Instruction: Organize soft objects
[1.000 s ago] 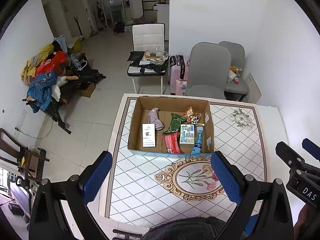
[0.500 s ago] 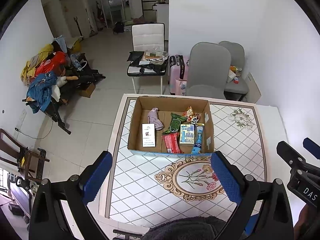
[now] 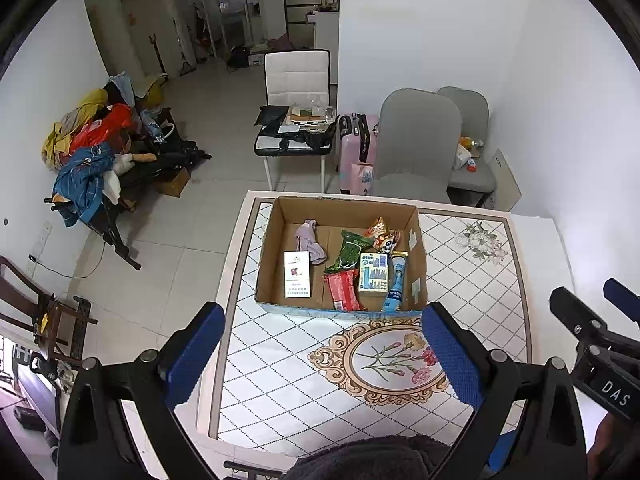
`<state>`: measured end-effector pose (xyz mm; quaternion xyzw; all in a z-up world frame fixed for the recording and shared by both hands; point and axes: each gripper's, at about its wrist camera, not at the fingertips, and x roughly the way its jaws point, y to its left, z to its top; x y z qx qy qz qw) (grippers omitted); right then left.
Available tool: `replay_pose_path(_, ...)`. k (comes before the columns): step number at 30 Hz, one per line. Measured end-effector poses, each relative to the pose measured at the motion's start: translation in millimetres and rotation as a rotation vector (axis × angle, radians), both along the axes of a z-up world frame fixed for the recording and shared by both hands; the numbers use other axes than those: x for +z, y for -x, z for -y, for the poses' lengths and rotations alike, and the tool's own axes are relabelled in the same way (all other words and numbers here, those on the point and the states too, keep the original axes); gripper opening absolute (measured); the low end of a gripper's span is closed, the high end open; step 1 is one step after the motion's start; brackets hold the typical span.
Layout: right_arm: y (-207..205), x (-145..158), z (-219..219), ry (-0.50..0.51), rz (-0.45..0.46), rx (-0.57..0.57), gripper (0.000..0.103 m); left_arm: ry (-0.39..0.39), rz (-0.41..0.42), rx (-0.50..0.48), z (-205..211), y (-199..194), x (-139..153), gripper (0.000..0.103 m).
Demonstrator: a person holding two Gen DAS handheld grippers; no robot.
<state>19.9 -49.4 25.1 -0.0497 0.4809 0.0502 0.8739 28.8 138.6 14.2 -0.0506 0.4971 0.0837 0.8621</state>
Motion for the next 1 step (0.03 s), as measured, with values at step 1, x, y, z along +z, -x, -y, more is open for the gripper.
replay_pose_path(1, -0.2, 0.6, 0.1, -0.002, 0.001, 0.001, 0.096, -0.003, 0.004, -0.001, -0.1, -0.4, 1.2, 0.101)
